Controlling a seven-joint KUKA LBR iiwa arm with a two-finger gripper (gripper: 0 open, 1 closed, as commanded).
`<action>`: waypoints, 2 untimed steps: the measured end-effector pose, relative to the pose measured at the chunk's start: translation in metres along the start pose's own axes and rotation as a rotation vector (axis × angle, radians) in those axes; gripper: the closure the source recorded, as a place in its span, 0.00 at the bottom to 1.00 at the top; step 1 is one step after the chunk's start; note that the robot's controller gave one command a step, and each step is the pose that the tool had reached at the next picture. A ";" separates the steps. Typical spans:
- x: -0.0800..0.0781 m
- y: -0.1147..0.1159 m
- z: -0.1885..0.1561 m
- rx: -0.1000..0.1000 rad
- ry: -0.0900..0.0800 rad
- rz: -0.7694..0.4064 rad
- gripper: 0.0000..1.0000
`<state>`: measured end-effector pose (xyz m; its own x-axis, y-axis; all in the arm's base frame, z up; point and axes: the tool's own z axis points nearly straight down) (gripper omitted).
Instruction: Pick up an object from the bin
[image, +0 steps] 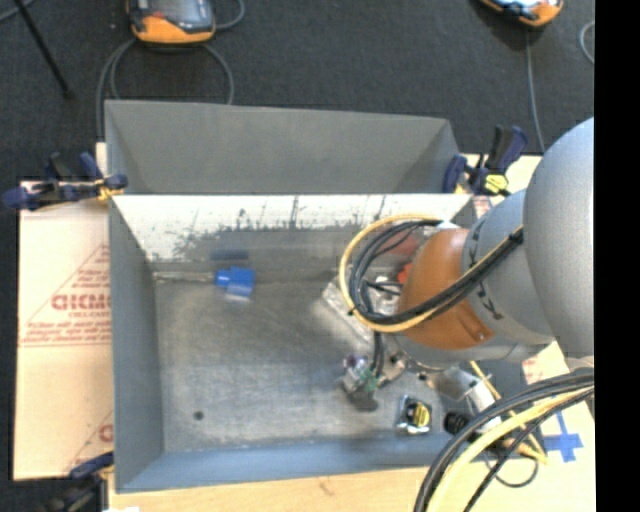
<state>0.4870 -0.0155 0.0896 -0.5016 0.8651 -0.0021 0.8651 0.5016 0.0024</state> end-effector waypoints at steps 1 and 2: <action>-0.002 0.001 -0.057 -0.002 -0.001 -0.005 1.00; -0.003 0.002 -0.095 -0.001 -0.001 -0.011 1.00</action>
Offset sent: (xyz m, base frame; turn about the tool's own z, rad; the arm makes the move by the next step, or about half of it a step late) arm 0.0001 0.0002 0.0539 0.0000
